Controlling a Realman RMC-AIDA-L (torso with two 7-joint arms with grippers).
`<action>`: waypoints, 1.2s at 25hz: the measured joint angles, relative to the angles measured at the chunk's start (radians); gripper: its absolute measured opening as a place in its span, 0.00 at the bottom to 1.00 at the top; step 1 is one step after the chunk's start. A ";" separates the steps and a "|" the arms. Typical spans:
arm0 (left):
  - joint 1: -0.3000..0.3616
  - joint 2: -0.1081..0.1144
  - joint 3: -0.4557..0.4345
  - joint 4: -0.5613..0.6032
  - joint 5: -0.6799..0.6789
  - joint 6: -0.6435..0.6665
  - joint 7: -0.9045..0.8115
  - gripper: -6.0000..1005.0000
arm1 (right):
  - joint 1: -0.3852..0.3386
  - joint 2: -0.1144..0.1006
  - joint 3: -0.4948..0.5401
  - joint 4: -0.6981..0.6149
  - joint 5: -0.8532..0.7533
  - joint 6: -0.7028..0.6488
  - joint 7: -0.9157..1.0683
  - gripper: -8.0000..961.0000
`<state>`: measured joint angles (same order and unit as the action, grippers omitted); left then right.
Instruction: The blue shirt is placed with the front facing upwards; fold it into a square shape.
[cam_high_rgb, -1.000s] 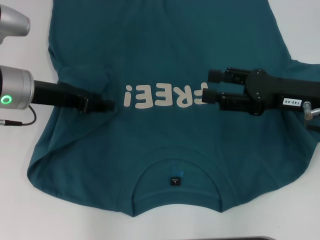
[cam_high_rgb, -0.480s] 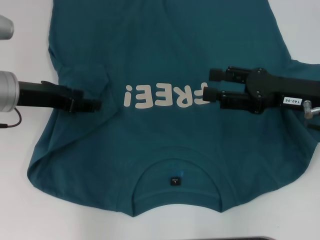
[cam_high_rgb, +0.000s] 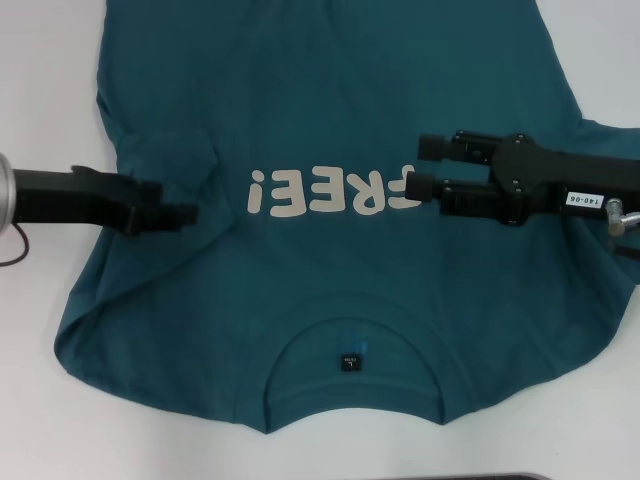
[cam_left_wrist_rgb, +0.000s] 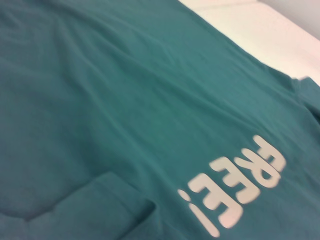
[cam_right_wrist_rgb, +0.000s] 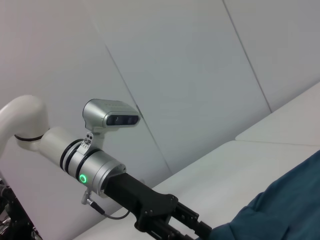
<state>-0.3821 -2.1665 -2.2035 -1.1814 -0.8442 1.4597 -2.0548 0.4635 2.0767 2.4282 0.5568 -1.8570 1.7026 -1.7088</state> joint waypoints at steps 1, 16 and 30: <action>0.008 0.000 -0.002 -0.004 -0.007 -0.012 0.006 0.64 | 0.000 0.000 0.000 0.000 0.000 0.000 0.000 0.80; -0.005 0.005 0.007 0.098 0.024 -0.246 0.031 0.64 | 0.004 0.002 0.000 0.000 0.003 0.004 0.005 0.80; -0.008 0.005 0.022 0.092 0.025 -0.115 0.067 0.64 | 0.000 -0.001 0.000 0.000 0.008 0.007 0.006 0.80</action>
<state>-0.3897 -2.1612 -2.1814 -1.0896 -0.8191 1.3442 -1.9875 0.4633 2.0758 2.4282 0.5569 -1.8493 1.7096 -1.7033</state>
